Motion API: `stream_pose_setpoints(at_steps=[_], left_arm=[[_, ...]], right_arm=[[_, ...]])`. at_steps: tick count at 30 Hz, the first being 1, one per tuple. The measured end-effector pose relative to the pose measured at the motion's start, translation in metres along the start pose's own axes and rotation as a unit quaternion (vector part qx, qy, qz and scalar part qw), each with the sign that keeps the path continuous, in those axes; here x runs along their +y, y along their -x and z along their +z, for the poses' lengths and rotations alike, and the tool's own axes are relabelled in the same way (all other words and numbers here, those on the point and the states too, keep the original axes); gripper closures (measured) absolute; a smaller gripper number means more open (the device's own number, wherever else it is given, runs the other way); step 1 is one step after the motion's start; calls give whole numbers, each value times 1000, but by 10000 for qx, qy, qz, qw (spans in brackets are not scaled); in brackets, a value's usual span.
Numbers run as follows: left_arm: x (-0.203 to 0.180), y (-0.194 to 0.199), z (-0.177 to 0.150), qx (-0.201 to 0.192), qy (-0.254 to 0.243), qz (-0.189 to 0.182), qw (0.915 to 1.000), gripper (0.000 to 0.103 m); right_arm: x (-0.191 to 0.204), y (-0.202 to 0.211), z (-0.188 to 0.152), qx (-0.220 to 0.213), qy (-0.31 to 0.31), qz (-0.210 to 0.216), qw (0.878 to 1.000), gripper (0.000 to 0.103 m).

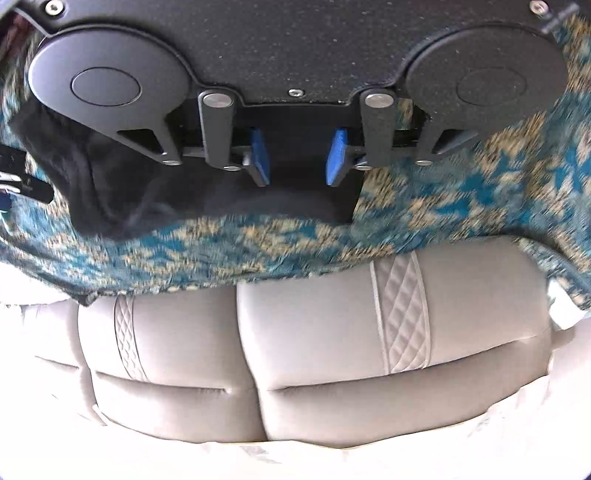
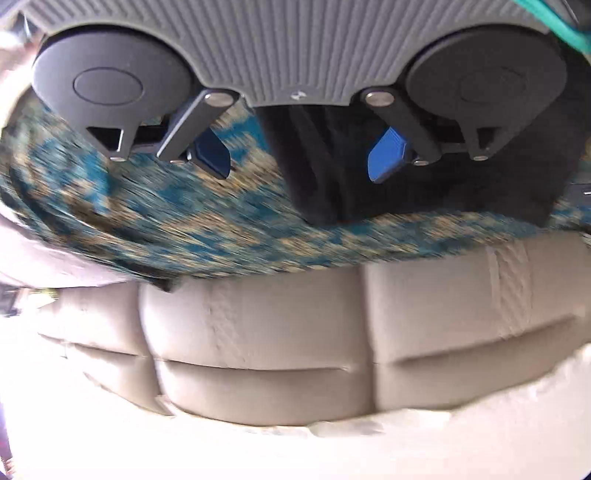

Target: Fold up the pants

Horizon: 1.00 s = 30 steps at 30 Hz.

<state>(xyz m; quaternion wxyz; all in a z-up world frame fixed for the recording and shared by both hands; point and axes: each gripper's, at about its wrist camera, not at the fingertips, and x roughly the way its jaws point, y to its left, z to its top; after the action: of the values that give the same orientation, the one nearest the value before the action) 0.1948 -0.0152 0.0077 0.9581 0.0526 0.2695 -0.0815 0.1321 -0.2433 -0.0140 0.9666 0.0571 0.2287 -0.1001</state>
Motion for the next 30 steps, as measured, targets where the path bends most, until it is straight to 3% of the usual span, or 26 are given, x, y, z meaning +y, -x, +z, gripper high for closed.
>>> stream_pose_setpoints(at_steps=[1,5,6,8,10,12,14,15,17,19,22,24,26,29,30], left_arm=[[1,-9,6,37,33,-37,10000,81],[-4,-44,15,223,72,-118,9997,83],[-5,-54,15,276,42,-90,9996,83],[-7,-69,11,347,-21,38,9994,83],[-9,-83,8,386,-46,126,9992,83],[-8,-93,5,415,25,123,9991,83],[-7,-100,4,421,113,139,9990,85],[-7,-102,4,414,143,138,9989,85],[-7,-105,4,394,148,146,9990,85],[-8,-108,4,398,120,185,9990,85],[-8,-109,5,410,122,176,9989,85],[-9,-108,5,409,81,178,9990,85],[-11,-108,6,413,27,205,9989,84],[-13,-108,6,422,32,216,9989,83],[-13,-108,6,424,45,217,9989,83]], right_arm=[[1,-5,7,34,19,213,9998,13],[9,-43,25,336,167,910,9951,14],[12,-52,26,466,182,958,9941,34],[14,-74,27,768,175,1060,9912,54],[11,-83,27,805,27,1162,9900,58],[13,-78,26,496,211,1052,9930,64],[20,-69,23,62,594,638,9962,84],[22,-68,23,-47,731,424,9964,84],[18,-75,21,36,774,365,9963,84],[12,-84,16,207,750,168,9968,96],[-11,-104,6,667,367,-52,9971,97],[-20,-101,8,586,117,100,9982,95],[-25,-92,13,310,14,185,9993,83],[-33,-76,20,-5,-347,574,9977,78],[-35,-74,22,-74,-451,746,9962,67]])
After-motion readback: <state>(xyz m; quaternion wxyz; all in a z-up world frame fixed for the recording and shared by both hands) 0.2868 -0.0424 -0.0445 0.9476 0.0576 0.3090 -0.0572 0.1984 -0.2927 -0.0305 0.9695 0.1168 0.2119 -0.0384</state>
